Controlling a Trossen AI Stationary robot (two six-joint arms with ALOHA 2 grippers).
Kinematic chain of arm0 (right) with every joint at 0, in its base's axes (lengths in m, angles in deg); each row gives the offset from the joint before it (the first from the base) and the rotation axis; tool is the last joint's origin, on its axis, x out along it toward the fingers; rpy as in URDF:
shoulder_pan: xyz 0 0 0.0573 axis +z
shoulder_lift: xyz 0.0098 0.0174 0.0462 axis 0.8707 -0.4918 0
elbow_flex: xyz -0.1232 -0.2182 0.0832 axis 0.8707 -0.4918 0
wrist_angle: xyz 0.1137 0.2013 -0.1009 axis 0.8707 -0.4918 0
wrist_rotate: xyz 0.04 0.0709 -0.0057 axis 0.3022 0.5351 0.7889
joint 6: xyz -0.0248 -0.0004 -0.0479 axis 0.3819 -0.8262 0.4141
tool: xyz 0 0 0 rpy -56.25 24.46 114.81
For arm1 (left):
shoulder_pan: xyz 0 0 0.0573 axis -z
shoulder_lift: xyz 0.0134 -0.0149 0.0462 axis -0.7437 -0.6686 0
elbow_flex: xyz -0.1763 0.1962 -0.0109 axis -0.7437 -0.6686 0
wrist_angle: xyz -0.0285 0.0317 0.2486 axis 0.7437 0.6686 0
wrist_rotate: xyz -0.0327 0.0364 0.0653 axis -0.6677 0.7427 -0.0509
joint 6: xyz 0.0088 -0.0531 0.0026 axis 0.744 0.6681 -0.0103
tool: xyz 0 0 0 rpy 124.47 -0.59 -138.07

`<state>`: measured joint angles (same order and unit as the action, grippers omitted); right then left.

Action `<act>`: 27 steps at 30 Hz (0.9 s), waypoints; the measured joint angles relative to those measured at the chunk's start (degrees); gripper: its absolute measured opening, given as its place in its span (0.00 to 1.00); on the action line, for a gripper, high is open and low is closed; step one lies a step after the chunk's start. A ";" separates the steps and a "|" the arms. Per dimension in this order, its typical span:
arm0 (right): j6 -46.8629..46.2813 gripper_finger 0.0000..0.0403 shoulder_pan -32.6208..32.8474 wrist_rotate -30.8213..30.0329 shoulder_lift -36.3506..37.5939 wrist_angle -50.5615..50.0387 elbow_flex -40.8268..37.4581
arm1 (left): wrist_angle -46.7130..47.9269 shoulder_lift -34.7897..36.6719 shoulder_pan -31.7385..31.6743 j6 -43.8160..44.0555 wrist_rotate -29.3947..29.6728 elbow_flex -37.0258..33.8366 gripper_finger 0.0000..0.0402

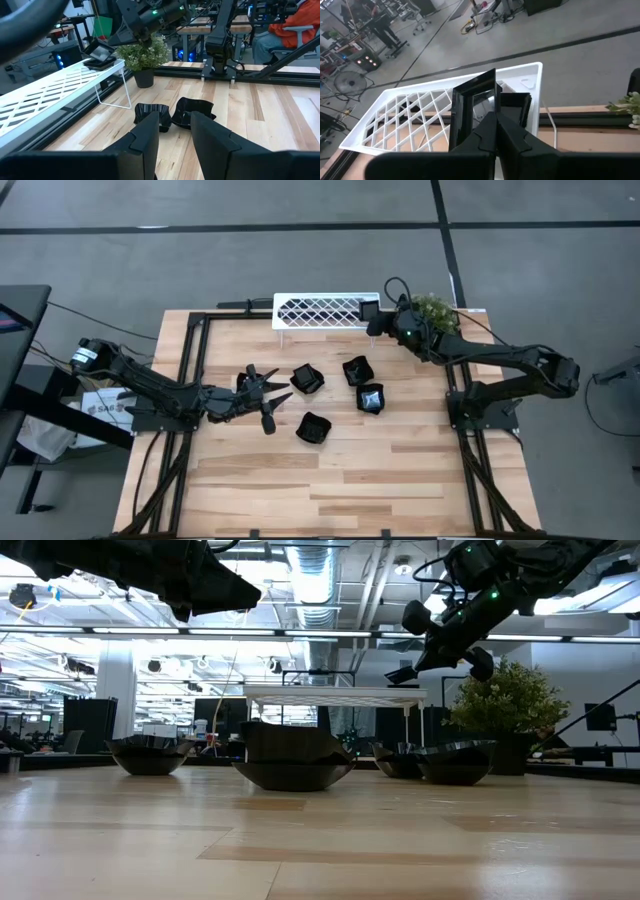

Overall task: Pick & Place Mini shaped plates
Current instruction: Stack the black square plate on top of the black square plate on the shelf

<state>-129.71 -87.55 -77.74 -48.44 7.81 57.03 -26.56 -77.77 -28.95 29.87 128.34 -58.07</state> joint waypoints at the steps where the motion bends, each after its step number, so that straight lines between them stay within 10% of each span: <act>1: -0.06 0.00 0.00 0.00 0.00 -0.08 0.00 | 0.00 0.00 0.00 -0.02 0.00 0.00 0.29; 27: 1.47 0.00 0.00 0.02 0.00 -0.02 0.00 | -0.39 0.02 0.00 -0.02 0.00 0.00 0.29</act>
<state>-128.24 -87.55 -77.72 -48.44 7.79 57.03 -26.95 -77.75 -28.95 29.85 128.34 -58.07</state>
